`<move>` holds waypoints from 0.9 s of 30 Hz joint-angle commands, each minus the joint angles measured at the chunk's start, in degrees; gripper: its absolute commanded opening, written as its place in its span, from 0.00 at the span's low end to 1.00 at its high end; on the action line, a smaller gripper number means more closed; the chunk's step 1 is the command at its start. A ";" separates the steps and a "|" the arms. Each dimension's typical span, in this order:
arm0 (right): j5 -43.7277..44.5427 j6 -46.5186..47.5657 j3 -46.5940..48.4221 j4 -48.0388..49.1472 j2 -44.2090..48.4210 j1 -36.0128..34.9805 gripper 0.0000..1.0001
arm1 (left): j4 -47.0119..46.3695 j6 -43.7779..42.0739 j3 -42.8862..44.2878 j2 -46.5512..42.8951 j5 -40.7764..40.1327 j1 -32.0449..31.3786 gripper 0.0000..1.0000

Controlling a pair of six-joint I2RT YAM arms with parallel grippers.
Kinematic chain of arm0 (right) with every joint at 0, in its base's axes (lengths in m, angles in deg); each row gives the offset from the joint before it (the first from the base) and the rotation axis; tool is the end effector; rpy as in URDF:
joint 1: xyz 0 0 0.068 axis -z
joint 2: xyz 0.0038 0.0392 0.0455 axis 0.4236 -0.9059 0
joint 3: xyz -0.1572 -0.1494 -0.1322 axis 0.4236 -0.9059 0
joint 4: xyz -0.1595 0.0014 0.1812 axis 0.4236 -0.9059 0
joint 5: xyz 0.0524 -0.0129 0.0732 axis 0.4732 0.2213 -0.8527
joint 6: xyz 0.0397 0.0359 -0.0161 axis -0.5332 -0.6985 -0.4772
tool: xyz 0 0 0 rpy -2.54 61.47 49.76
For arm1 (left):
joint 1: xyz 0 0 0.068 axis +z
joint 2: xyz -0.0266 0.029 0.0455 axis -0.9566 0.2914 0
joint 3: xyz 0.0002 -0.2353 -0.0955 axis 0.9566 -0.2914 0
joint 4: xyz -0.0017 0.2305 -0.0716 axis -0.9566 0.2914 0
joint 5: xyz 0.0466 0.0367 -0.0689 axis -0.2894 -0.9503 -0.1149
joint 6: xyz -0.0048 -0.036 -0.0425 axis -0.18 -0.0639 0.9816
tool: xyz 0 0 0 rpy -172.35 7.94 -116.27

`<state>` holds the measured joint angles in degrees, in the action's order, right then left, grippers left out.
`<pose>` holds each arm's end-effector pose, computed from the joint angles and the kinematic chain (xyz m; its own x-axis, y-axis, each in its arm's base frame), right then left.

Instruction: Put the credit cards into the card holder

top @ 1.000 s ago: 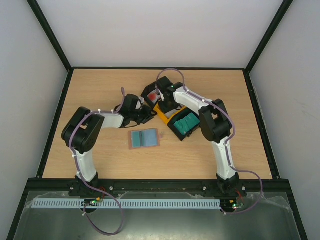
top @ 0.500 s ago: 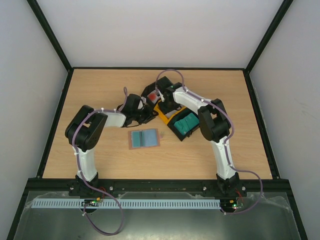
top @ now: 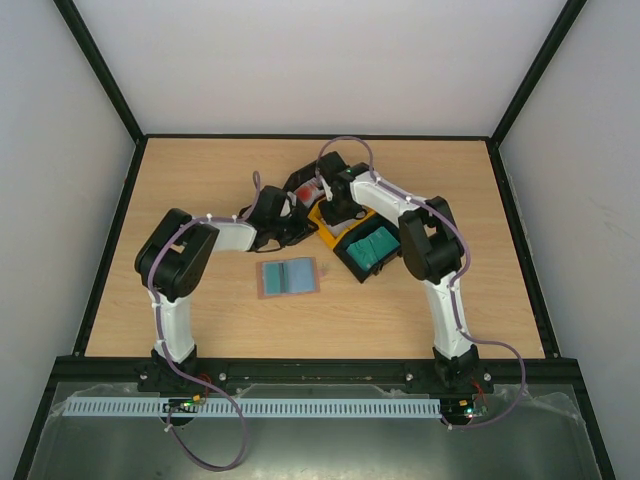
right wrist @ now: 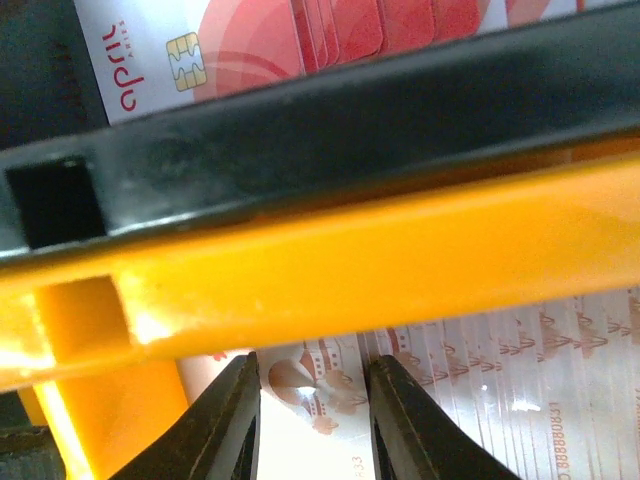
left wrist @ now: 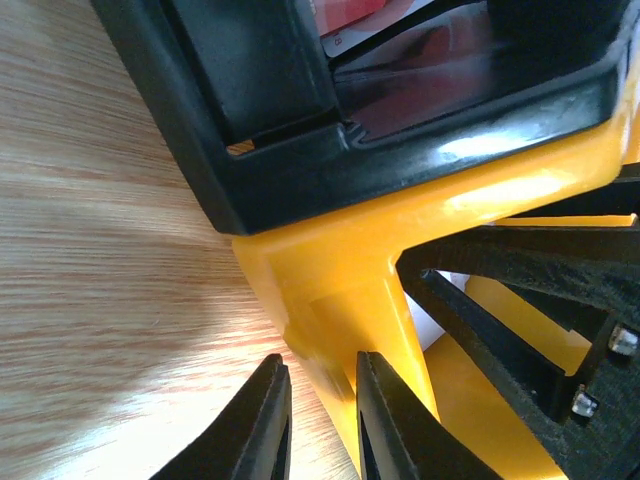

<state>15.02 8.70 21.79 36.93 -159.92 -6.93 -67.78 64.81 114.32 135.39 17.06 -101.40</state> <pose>0.3655 0.2356 0.1642 -0.8326 -0.4404 -0.3359 -0.5135 0.8411 0.1700 0.3264 -0.1951 0.1286 -0.9038 -0.3544 -0.2397 -0.0163 0.5883 -0.8085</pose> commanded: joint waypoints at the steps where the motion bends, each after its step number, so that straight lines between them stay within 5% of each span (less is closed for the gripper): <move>1: -4.70 -0.70 -0.17 -2.14 2.98 -0.56 0.28 | 1.87 -1.74 1.51 1.23 -1.46 -0.56 0.20; 27: -11.18 1.63 -7.38 -0.43 8.57 -0.62 0.27 | 2.21 -1.94 1.54 1.29 -1.19 -0.89 0.20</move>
<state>4.24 9.64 14.92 37.41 -153.56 -7.26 -67.17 63.78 115.04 135.67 16.62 -101.75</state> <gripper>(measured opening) 0.276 0.196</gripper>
